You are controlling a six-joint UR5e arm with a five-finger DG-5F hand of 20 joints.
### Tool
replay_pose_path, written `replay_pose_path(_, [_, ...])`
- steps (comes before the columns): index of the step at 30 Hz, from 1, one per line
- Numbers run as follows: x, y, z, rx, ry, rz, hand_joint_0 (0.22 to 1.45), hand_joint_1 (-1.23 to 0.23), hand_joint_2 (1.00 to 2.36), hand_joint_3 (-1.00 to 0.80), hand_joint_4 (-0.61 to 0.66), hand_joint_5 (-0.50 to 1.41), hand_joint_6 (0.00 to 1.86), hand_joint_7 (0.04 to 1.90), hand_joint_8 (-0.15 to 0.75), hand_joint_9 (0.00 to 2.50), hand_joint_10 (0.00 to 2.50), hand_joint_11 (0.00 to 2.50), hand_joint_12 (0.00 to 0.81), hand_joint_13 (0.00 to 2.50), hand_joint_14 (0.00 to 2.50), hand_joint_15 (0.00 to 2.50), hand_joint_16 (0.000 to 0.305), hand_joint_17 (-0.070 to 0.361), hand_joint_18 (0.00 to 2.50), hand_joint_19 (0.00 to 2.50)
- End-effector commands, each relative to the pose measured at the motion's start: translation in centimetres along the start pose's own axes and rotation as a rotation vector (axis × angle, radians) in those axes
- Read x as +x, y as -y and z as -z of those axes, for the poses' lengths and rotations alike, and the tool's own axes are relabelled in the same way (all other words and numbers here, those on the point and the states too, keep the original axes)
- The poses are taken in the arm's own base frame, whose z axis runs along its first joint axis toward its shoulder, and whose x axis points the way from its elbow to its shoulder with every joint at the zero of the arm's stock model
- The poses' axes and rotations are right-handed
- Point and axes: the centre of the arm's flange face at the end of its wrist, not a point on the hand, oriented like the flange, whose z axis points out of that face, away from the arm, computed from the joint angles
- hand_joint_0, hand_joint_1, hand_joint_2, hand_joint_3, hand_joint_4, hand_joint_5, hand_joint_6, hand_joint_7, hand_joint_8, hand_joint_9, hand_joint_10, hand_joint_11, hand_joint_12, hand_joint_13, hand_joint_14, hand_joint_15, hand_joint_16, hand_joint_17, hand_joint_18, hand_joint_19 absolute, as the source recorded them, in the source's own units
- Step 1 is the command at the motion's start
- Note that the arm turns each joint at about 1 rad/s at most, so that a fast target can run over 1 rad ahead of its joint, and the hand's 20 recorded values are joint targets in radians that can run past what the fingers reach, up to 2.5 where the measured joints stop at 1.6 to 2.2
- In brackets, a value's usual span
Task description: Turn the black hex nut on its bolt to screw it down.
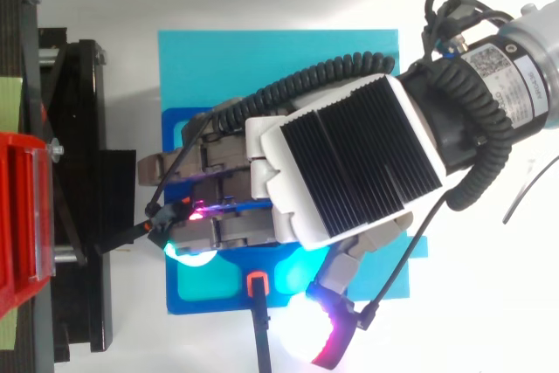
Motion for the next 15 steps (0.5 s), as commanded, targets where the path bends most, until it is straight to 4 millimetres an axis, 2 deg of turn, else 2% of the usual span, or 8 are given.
replay_pose_path(1, [0.07,-0.03,-0.03,0.000,-0.001,0.000,0.41,-0.33,1.00,-0.50,0.34,-0.09,0.58,1.14,0.365,0.76,0.01,0.41,0.399,0.53,0.00,0.12,0.060,0.135,0.66,0.38])
replay_pose_path(6, [0.00,0.27,0.13,0.004,0.003,0.000,0.41,-0.33,1.00,-0.50,0.33,-0.09,0.57,1.17,0.360,0.76,0.01,0.41,0.399,0.53,0.00,0.12,0.060,0.135,0.66,0.37])
replay_pose_path(11, [0.01,0.35,0.23,0.006,0.000,0.001,0.41,-0.33,1.00,-0.50,0.31,-0.09,0.65,1.06,0.368,0.81,0.01,0.45,0.396,0.54,0.00,0.12,0.060,0.134,0.67,0.38])
replay_pose_path(15, [0.27,0.64,0.51,0.012,-0.005,-0.002,0.41,-0.33,1.00,-0.50,0.31,-0.09,0.64,1.07,0.367,0.82,0.01,0.46,0.393,0.54,0.00,0.12,0.059,0.133,0.67,0.38])
